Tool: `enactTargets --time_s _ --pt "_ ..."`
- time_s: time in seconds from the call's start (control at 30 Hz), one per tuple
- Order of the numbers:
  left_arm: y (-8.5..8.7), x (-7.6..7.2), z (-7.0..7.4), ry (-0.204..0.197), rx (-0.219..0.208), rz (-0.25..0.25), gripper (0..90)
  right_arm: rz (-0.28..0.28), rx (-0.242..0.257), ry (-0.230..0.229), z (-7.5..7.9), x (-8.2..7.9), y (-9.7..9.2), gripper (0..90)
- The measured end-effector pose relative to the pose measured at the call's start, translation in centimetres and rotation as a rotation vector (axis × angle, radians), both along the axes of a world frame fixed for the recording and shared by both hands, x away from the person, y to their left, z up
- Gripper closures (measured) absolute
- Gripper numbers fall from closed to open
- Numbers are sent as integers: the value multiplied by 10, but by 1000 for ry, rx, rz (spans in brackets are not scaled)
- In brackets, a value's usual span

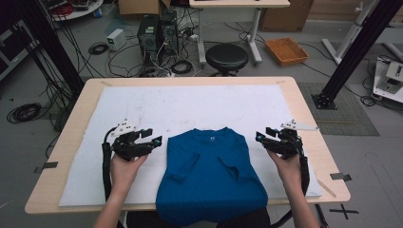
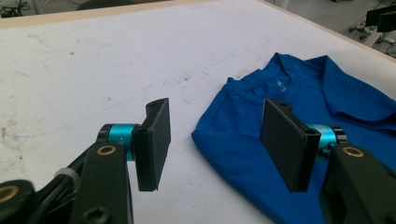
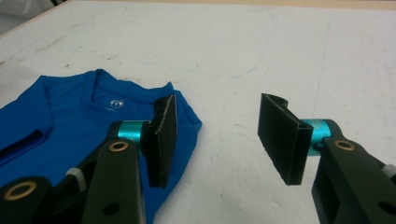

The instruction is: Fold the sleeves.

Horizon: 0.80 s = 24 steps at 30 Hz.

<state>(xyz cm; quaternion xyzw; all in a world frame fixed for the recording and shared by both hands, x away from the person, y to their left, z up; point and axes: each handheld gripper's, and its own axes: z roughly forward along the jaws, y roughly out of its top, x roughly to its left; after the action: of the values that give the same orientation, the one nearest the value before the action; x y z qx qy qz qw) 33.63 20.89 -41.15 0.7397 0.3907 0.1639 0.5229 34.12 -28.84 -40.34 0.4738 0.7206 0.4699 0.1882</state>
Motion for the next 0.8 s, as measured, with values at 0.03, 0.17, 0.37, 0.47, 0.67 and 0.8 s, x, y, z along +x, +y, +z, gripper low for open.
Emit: enactTargets --time_s 0.03,0.17,0.37,0.47,0.67,0.8 --pt "0 -1 0 -4 -1 5 429 -2 -3 -8 0 0 -1 460" --pt "2 -2 0 -3 7 6 415 -19 -3 -21 1 0 -2 430" --pt "4 -4 0 -11 4 8 407 -16 1 -18 1 0 -4 417" --pt "4 -5 0 -15 1 10 404 -14 6 -15 1 0 -5 407" --pt "4 -5 1 -25 4 14 404 -9 14 -12 1 -2 -6 382" --pt "4 -5 2 -28 4 8 404 -9 18 -16 2 -3 -6 374"
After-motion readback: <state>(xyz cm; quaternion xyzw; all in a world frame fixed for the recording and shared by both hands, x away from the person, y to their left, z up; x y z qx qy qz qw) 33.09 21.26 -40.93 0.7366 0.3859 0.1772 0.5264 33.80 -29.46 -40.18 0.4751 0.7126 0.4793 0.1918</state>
